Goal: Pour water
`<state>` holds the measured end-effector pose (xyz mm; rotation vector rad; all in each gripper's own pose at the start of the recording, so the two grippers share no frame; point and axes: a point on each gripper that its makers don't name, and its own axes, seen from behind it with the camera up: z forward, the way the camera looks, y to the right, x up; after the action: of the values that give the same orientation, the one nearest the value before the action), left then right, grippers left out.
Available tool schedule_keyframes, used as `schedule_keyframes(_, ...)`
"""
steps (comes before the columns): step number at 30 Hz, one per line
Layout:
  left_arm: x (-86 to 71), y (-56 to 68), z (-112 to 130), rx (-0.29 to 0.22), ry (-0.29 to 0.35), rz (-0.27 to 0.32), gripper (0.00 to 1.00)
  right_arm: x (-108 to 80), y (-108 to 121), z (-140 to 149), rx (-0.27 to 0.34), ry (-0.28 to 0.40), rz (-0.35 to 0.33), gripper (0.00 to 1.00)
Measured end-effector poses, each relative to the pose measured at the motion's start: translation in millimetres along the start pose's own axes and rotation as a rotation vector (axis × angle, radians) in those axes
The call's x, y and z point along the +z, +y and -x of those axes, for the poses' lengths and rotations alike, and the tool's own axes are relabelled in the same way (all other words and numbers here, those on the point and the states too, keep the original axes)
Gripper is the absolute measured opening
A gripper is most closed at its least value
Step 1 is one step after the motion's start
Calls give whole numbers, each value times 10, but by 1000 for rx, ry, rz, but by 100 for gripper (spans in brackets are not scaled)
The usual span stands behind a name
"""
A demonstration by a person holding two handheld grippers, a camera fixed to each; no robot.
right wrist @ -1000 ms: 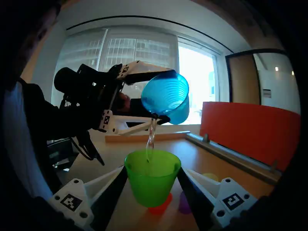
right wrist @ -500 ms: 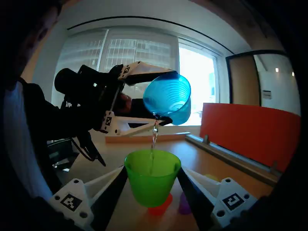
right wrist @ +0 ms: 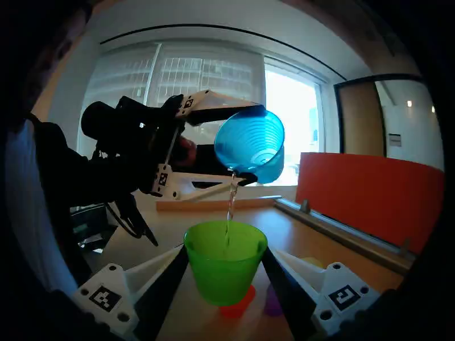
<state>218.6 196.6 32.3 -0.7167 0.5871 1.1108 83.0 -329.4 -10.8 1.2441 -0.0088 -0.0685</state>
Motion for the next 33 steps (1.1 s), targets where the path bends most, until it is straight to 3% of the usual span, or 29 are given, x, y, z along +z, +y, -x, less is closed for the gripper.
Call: schedule_keyframes(33, 21, -17, -47, 31, 3, 2, 89, -10, -24, -39, -8, 10, -2, 91)
